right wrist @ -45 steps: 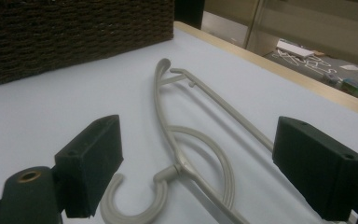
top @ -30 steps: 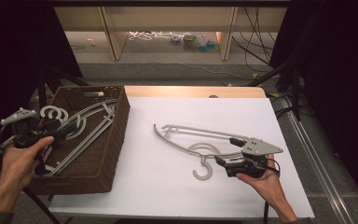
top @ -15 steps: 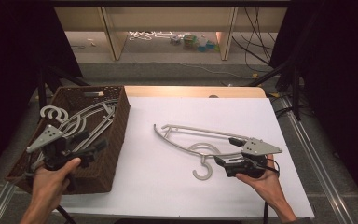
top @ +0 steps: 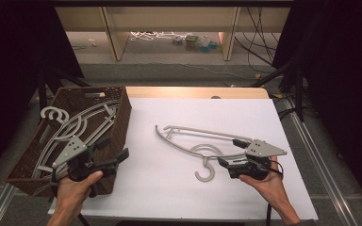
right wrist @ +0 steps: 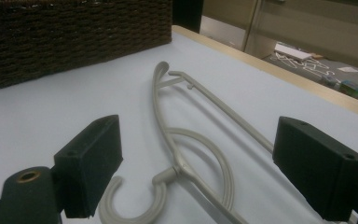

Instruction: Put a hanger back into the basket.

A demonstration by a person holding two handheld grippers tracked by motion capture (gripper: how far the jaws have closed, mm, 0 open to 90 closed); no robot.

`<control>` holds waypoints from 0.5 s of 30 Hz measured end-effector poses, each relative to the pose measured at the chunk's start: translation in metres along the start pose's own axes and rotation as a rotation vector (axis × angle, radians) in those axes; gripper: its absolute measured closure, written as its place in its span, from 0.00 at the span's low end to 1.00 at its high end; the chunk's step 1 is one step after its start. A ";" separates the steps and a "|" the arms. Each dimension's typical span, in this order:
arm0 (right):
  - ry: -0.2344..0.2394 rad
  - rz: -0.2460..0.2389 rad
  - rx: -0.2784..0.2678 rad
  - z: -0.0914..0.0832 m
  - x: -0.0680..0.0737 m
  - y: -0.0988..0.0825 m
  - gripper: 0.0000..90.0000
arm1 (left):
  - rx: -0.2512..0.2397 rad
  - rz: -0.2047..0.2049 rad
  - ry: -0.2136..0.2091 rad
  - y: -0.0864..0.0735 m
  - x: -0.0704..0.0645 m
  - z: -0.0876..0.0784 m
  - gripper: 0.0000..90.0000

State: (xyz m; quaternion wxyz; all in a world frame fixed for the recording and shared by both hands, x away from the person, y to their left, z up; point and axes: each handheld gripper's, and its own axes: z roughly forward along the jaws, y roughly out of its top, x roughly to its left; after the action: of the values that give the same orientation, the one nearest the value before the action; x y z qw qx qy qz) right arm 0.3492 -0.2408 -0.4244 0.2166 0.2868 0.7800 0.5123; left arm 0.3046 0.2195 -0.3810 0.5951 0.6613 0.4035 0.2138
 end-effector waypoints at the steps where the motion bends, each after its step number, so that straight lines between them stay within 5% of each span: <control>1: -0.004 -0.004 0.006 -0.001 0.000 0.000 0.18 | -0.011 0.020 0.006 -0.003 -0.003 0.001 0.20; 15: 0.001 -0.014 -0.009 -0.002 0.001 0.001 0.18 | 0.023 0.099 -0.070 -0.036 -0.025 0.015 0.18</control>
State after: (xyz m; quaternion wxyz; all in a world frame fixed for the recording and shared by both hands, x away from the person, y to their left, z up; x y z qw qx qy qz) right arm 0.3470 -0.2413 -0.4230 0.2210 0.2801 0.7799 0.5142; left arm 0.2917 0.1892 -0.4133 0.5900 0.6943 0.3516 0.2150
